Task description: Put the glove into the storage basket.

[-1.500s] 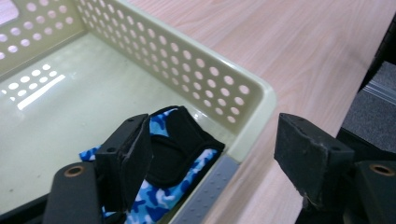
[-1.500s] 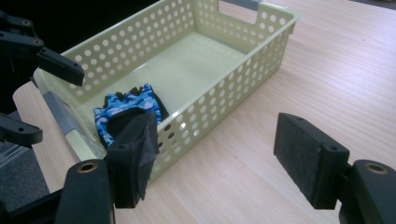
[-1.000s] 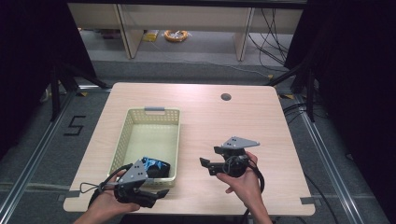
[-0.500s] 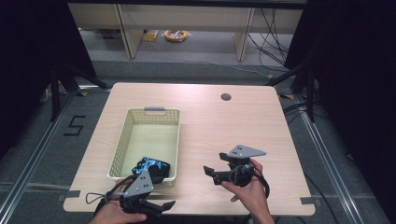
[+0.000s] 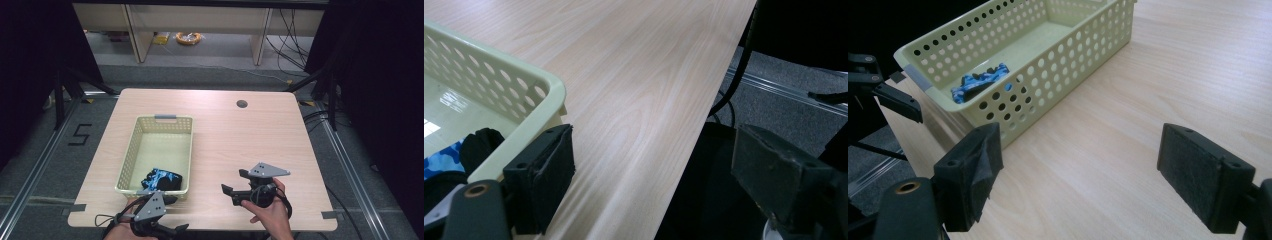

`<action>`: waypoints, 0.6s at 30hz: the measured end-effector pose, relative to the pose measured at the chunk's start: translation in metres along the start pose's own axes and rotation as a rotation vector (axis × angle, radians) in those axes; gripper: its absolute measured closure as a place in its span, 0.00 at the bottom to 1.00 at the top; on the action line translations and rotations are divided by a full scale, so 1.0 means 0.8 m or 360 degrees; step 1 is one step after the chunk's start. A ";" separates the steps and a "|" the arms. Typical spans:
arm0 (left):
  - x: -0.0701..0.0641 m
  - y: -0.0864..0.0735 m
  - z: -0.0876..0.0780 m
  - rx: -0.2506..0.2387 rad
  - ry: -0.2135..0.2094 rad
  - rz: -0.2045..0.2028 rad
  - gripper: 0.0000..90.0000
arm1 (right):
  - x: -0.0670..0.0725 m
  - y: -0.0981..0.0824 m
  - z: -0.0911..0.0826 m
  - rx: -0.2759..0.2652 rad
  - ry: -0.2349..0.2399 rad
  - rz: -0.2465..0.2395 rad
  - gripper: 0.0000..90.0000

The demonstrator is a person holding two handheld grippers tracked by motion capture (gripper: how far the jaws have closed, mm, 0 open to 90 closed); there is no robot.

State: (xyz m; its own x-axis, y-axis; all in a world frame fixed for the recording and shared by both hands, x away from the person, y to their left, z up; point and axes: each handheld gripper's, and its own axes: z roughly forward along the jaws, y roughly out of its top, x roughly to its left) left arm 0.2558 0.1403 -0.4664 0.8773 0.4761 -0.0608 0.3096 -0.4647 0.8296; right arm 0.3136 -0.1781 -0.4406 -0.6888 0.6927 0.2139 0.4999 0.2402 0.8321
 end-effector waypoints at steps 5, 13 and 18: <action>-0.003 -0.009 0.006 0.0010 -0.0004 -0.0006 0.19 | 0.003 -0.010 -0.001 0.0006 -0.0011 0.0024 0.22; -0.004 -0.021 0.011 0.0055 -0.0030 0.0042 0.19 | 0.006 -0.021 -0.007 0.0015 0.0007 0.0045 0.21; -0.003 -0.027 0.011 0.0086 -0.0038 0.0041 0.19 | 0.005 -0.027 -0.007 -0.0044 0.0046 0.0008 0.21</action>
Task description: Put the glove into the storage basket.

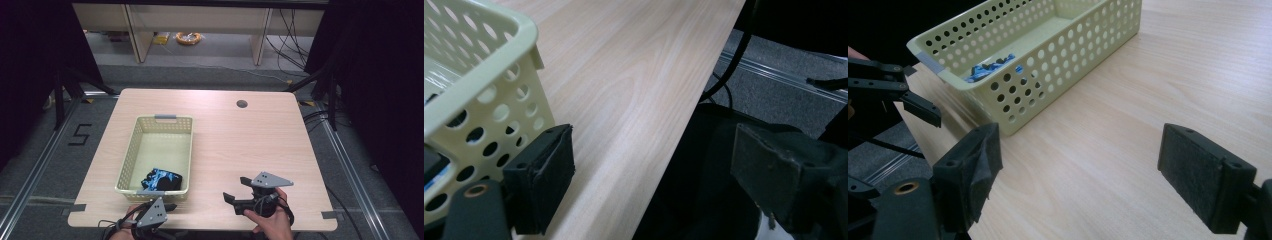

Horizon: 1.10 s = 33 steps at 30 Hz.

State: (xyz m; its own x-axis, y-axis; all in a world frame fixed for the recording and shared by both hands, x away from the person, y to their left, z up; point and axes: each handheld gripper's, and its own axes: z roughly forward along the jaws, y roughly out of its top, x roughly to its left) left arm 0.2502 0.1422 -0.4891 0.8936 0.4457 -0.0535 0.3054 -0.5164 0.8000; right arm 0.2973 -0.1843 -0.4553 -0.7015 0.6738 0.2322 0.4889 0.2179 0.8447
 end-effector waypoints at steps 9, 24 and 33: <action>-0.004 -0.007 0.003 0.0013 0.0000 -0.0039 0.18 | 0.004 -0.014 0.001 0.0035 0.0017 0.0031 0.19; 0.002 -0.019 -0.006 0.0020 0.0061 -0.0081 0.18 | 0.009 -0.041 -0.011 0.0060 0.0003 0.0002 0.19; 0.000 -0.024 -0.006 0.0060 0.0057 -0.0088 0.18 | 0.010 -0.056 -0.017 0.0130 0.0014 -0.0024 0.19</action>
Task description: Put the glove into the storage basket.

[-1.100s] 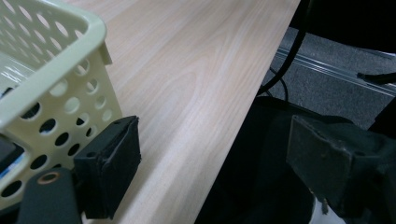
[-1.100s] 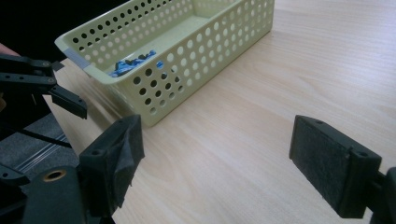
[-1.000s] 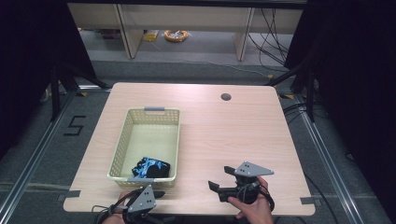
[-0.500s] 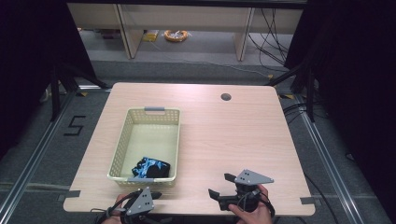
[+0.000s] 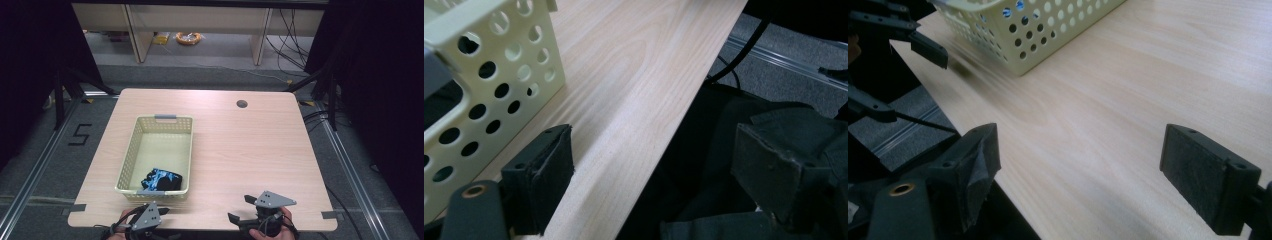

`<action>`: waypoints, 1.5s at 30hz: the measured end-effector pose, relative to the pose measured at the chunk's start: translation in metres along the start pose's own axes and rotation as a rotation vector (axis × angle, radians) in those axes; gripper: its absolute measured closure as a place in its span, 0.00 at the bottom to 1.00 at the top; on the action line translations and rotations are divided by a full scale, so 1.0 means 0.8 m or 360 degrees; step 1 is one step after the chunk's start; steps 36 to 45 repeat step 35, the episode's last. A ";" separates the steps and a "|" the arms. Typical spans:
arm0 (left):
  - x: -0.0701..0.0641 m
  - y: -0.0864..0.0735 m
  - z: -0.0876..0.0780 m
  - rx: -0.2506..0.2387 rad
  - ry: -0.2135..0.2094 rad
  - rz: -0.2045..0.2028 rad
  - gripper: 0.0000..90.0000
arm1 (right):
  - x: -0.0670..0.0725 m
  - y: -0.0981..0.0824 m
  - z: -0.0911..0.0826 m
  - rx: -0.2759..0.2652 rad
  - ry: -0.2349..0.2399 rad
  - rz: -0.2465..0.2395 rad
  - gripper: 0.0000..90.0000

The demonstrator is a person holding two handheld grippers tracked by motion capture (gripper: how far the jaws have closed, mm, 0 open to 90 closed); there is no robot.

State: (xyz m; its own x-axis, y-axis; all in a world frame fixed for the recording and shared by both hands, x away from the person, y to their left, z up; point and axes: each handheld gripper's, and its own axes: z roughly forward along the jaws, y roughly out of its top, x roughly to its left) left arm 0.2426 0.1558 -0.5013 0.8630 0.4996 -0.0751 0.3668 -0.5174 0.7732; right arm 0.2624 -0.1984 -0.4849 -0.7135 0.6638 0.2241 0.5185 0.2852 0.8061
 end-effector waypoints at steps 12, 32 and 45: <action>0.002 -0.005 -0.001 0.0063 0.0011 0.0013 0.18 | 0.011 -0.018 -0.009 0.0092 -0.0046 -0.0062 0.19; 0.001 -0.006 0.003 0.0066 -0.0015 -0.0015 0.18 | 0.020 -0.041 -0.019 0.0204 -0.0088 -0.0150 0.19; 0.000 -0.005 0.003 0.0054 0.0001 -0.0011 0.18 | 0.019 -0.041 -0.018 0.0203 -0.0091 -0.0148 0.19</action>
